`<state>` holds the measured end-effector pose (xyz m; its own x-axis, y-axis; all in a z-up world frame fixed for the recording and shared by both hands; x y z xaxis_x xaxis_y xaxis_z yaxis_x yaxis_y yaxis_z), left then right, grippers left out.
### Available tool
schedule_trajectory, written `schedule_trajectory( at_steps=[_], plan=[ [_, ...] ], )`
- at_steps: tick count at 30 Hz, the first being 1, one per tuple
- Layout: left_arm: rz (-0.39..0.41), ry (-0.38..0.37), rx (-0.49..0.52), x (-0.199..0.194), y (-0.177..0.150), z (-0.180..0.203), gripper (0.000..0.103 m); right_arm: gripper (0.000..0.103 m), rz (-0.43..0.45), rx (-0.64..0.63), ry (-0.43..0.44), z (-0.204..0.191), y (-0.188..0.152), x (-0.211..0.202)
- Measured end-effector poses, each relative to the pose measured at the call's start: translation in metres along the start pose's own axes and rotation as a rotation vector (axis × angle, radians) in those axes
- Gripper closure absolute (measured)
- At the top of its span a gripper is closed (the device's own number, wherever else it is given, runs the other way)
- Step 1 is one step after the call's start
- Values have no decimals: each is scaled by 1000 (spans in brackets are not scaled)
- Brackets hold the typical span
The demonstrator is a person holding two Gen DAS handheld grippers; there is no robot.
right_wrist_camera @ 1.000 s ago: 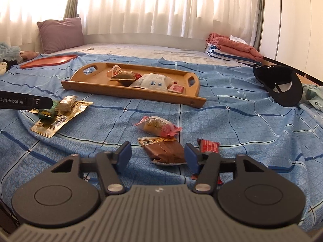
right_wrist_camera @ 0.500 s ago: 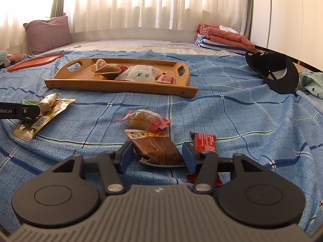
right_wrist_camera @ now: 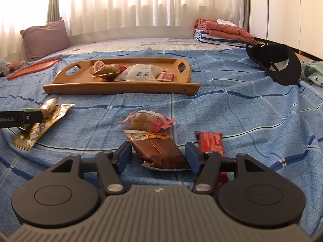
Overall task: Organize snacks
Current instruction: 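Grasp the green packet with the left tool while the right tool grasps the brown wafer bar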
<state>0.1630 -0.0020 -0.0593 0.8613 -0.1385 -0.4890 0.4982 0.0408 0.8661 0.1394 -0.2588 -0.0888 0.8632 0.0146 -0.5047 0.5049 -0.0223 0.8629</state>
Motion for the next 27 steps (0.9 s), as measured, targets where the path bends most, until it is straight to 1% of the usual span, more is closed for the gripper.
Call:
schedule_trajectory(
  at_steps=[1, 2, 4, 14, 18, 21, 27],
  plan=[
    [-3, -7, 1, -1, 0, 0, 66, 35, -3, 4, 10, -2, -1, -2],
    [-5, -8, -4, -3, -1, 0, 67, 45, -4, -1, 14, -5, -2, -4],
    [-1, -3, -3, -6, -1, 0, 69, 51, -5, -16, 18, -10, -3, -7],
    [31, -23, 0, -28, 10, 4, 69, 51, -4, -27, 91, -33, -2, -22],
    [22, -26, 18, -33, 17, 7, 69, 51, 7, -29, 110, -40, 2, -29],
    [5, -27, 12, -33, 21, 7, 70, 52, 23, -25, 117, -42, 8, -33],
    [0, -30, 19, -31, 37, 7, 70, 52, 36, 7, 101, -40, 23, -33]
  ],
)
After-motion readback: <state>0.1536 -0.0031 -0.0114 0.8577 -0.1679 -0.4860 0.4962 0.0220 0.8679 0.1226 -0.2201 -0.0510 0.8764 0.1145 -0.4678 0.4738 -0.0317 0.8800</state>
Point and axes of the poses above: each gripper's, at about its wrist camera, not at the fingertips, and x roughly the way its jaws point, z to its right, y to its top, the point moved 10 cm from there along x, roughly the way its jaws point, and after that the axes turned 2 degrees about z, right-handed, at the moved point
